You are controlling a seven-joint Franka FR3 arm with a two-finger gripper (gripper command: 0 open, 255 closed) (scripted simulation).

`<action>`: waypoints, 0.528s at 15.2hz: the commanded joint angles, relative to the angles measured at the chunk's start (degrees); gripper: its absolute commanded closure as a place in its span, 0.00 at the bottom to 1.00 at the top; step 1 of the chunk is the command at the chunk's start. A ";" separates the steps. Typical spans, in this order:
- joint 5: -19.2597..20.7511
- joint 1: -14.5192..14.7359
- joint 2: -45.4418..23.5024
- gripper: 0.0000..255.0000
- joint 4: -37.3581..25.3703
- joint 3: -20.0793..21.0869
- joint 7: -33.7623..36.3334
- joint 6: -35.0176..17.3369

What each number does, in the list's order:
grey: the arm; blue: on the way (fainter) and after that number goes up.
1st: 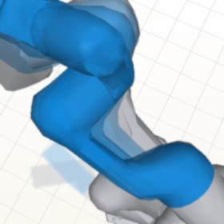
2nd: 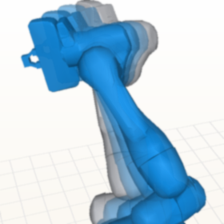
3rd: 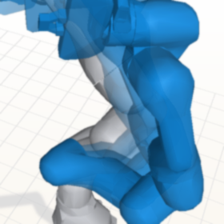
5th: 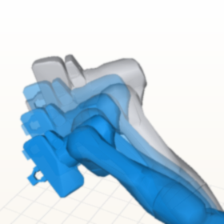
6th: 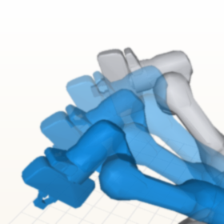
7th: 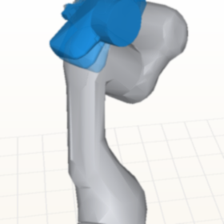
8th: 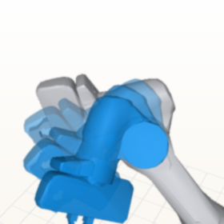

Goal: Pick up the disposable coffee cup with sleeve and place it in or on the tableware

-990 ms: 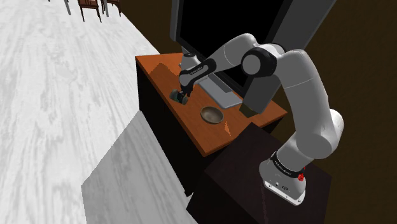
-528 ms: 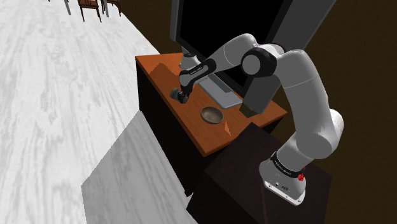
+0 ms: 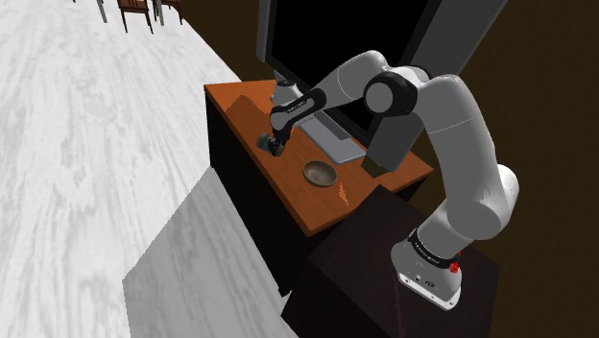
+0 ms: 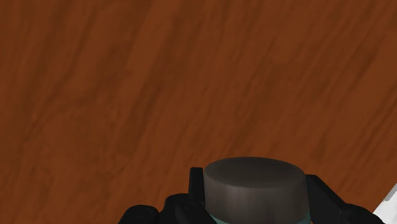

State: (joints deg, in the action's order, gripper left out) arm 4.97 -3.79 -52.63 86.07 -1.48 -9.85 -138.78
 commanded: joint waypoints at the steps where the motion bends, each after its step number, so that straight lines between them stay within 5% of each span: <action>1: -0.01 0.00 0.64 1.00 0.28 0.02 -0.03 0.33; 8: -0.08 -0.01 4.90 1.00 1.87 0.09 -0.28 3.00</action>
State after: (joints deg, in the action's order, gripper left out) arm 4.91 -3.78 -48.26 88.03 -1.40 -10.07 -136.39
